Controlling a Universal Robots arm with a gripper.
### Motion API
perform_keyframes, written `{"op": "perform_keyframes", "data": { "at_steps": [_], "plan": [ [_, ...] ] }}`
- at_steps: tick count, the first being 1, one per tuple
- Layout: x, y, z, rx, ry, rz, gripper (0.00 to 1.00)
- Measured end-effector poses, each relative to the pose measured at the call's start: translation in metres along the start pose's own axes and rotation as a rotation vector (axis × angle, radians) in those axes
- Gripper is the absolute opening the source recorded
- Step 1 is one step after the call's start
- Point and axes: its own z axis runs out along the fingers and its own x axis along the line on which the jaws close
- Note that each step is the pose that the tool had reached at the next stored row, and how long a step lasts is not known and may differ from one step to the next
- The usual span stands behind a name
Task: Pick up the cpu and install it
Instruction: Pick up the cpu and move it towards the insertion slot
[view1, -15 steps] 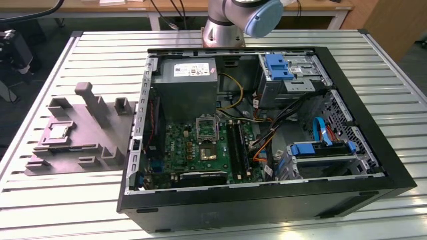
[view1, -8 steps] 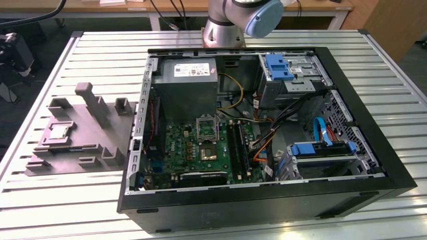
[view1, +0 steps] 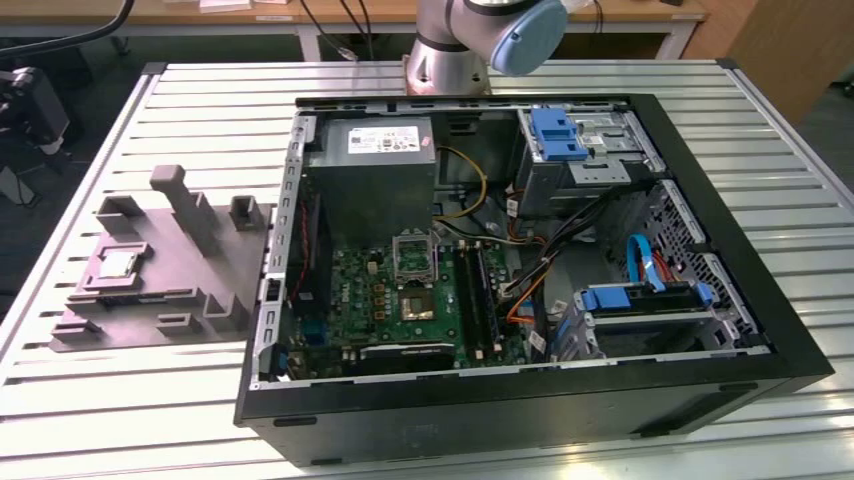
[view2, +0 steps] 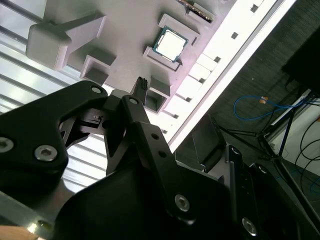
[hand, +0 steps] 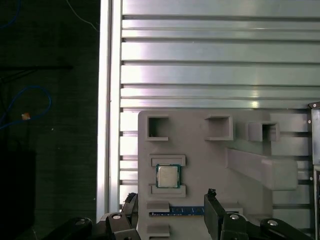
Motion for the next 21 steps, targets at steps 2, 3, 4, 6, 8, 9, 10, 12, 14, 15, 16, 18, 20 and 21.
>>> {"op": "perform_keyframes", "data": {
  "at_steps": [2, 3, 4, 6, 8, 9, 10, 12, 14, 15, 16, 18, 20, 21],
  "plan": [
    [0.0, -0.0007, 0.0008, 0.0002, 0.0004, 0.0, 0.64],
    [0.0, -0.0013, 0.0013, 0.0002, 0.0004, 0.0, 0.64],
    [0.0, -0.0017, 0.002, 0.0002, 0.0003, 0.0, 0.64],
    [0.0001, -0.0023, 0.0036, 0.0002, 0.0002, 0.0, 0.64],
    [0.0001, -0.0026, 0.0062, 0.0002, 0.0012, 0.0, 0.64],
    [0.0001, -0.0027, 0.0076, 0.0002, 0.0029, -0.007, 0.64],
    [0.0001, -0.0028, 0.0088, 0.0001, 0.0041, -0.019, 0.64],
    [0.0001, -0.0029, 0.011, 0.0, 0.0058, -0.038, 0.64],
    [0.0, -0.003, 0.0129, 0.0, 0.0059, -0.039, 0.64],
    [-0.0001, -0.0031, 0.0142, 0.0, 0.0059, -0.039, 0.64],
    [-0.0001, -0.0032, 0.0159, -0.0001, 0.0059, -0.039, 0.64],
    [-0.0002, -0.0034, 0.0195, -0.0001, 0.0059, -0.039, 0.64],
    [-0.0003, -0.0036, 0.0232, -0.0001, 0.0058, -0.039, 0.64],
    [-0.0003, -0.0037, 0.025, -0.0001, 0.0058, -0.039, 0.64]
  ]
}}
